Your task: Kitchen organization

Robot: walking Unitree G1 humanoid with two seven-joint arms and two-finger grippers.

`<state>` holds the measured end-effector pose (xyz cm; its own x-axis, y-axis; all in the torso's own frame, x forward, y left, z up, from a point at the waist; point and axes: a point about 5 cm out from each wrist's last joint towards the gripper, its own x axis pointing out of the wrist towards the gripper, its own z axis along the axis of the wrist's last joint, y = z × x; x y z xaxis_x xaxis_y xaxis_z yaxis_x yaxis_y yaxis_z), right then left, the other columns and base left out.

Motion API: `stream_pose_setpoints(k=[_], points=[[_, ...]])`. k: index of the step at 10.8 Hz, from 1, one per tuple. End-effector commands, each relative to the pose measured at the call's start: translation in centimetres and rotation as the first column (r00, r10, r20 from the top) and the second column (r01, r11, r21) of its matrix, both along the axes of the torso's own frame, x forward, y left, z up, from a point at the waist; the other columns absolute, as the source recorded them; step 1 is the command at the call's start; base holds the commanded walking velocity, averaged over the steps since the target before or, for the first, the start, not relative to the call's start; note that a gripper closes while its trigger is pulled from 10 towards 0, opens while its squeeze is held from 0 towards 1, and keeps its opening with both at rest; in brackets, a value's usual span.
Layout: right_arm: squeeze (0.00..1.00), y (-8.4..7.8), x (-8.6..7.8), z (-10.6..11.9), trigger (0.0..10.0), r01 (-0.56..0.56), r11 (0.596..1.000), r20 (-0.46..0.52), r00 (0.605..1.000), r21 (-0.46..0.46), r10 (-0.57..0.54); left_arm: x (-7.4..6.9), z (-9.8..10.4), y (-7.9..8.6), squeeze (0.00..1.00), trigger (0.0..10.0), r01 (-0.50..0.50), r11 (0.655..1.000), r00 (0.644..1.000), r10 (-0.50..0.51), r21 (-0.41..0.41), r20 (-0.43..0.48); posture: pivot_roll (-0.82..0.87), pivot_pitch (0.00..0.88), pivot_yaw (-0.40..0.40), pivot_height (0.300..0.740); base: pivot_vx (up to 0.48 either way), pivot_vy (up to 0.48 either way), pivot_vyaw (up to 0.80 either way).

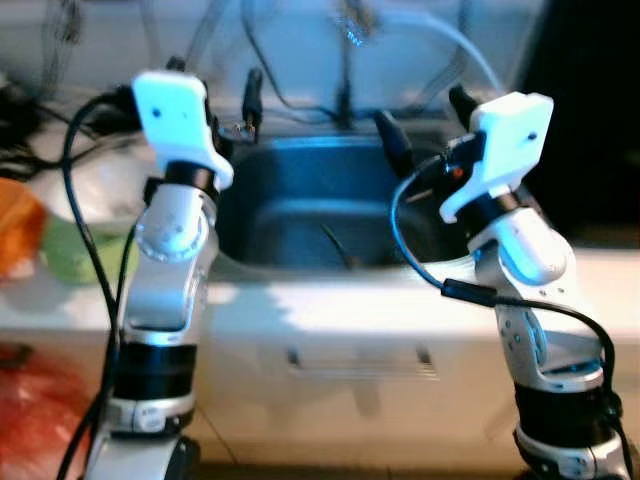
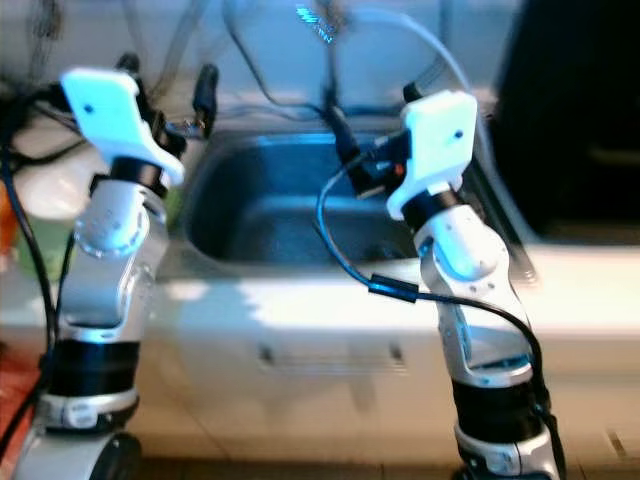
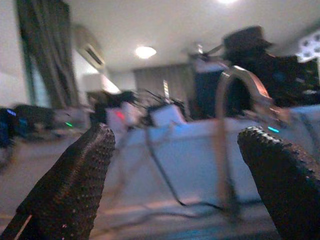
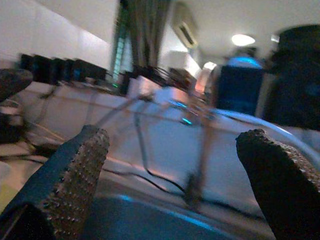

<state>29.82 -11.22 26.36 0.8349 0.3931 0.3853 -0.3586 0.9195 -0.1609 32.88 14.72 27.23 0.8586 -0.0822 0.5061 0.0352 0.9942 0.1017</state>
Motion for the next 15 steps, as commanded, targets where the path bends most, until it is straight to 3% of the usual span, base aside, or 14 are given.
stream_pose_setpoints(k=[1, 6, 11, 13, 15], points=[[0.00, 0.8, -0.1, -0.1, 10.0, -0.030, 1.000, -0.002, 1.000, -0.006, 0.030, 0.1, -0.2, 0.9, 0.00, 10.0, -0.025, 1.000, 1.000, 0.025, -0.008, -0.008, -0.01, 0.000, 0.034, 0.740, 0.000, 0.000, 0.00], [0.00, 0.8, -0.2, -0.4, 10.0, -0.032, 0.999, -0.009, 0.999, -0.012, 0.032, 0.0, -0.3, 0.6, 0.00, 10.0, -0.031, 1.000, 1.000, 0.031, 0.005, -0.005, -0.01, 0.000, 0.037, 0.740, 0.000, 0.000, 0.00], [0.00, 0.9, -0.2, -0.5, 10.0, -0.026, 1.000, -0.008, 1.000, -0.016, 0.026, -0.1, -0.3, 0.6, 0.00, 10.0, -0.050, 0.999, 0.999, 0.050, 0.021, -0.006, -0.01, 0.000, 0.042, 0.740, 0.000, 0.000, 0.77], [0.00, 0.8, -0.1, -0.6, 10.0, -0.020, 1.000, -0.015, 1.000, -0.011, 0.020, 0.1, -0.6, 0.5, 0.00, 10.0, -0.056, 0.998, 0.998, 0.056, 0.024, -0.022, -0.01, 0.000, 0.042, 0.740, 0.000, 0.000, 0.00], [0.00, 1.1, 0.0, -1.1, 10.0, -0.039, 0.999, -0.056, 0.998, -0.009, 0.039, 0.6, -2.6, 0.8, 0.00, 10.0, -0.060, 0.998, 0.990, 0.064, 0.029, -0.125, 0.00, 0.000, 0.038, 0.740, 0.000, 0.000, 0.00]])
